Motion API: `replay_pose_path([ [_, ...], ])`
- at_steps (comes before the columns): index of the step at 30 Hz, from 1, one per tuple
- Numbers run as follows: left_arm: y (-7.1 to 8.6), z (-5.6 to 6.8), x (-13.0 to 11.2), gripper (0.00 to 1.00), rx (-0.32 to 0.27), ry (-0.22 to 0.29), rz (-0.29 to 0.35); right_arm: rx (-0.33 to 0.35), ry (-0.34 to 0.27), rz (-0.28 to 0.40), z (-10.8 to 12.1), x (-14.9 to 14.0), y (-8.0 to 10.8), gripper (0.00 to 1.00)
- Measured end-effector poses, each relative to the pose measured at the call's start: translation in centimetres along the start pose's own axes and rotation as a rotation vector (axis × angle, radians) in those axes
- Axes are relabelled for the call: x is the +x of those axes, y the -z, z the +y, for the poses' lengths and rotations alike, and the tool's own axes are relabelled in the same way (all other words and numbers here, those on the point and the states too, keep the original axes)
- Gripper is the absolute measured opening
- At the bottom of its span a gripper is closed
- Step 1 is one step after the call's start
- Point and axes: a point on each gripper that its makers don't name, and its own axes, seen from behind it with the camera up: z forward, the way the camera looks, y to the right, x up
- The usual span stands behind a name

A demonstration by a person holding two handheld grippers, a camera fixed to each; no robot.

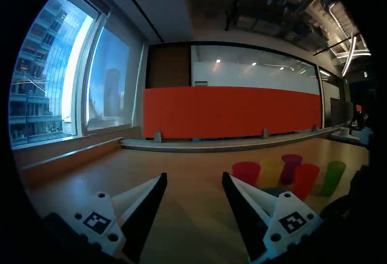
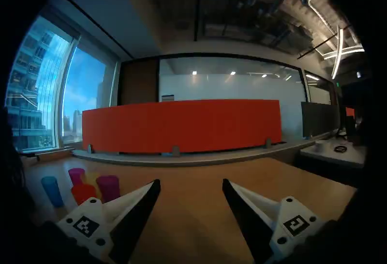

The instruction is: Pour water

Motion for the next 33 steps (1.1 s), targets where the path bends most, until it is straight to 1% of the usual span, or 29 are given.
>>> replay_pose_path([
  [11,0.0,0.0,0.0,0.84,0.000,0.000,0.000,-0.011,0.003,-0.014,0.6,-0.8,0.0,0.99],
  [20,0.1,-0.1,0.0,0.84,0.000,0.000,0.000,-0.010,0.017,-0.029,0.5,-1.3,-0.1,0.99],
  [33,0.0,0.0,0.0,0.84,0.000,0.000,0.000,-0.009,0.044,-0.031,0.1,-1.4,-0.1,0.99],
])
